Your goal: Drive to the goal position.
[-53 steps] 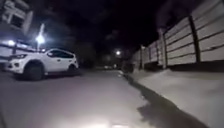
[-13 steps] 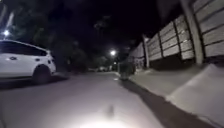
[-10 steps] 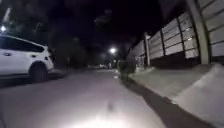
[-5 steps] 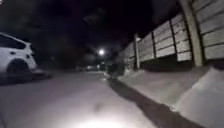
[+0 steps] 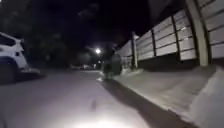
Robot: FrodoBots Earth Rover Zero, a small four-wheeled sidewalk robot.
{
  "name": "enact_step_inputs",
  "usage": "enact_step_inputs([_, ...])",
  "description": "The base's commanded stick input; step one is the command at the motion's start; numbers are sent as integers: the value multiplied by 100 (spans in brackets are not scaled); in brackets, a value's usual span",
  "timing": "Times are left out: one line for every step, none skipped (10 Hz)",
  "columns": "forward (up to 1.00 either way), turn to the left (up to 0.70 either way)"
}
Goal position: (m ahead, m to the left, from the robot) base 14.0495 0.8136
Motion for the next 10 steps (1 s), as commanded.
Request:
enact_step_inputs([70,0])
enact_step_inputs([70,0])
enact_step_inputs([70,0])
enact_step_inputs([70,0])
enact_step_inputs([70,0])
enact_step_inputs([70,0])
enact_step_inputs([70,0])
enact_step_inputs([70,0])
enact_step_inputs([70,0])
enact_step_inputs([70,0])
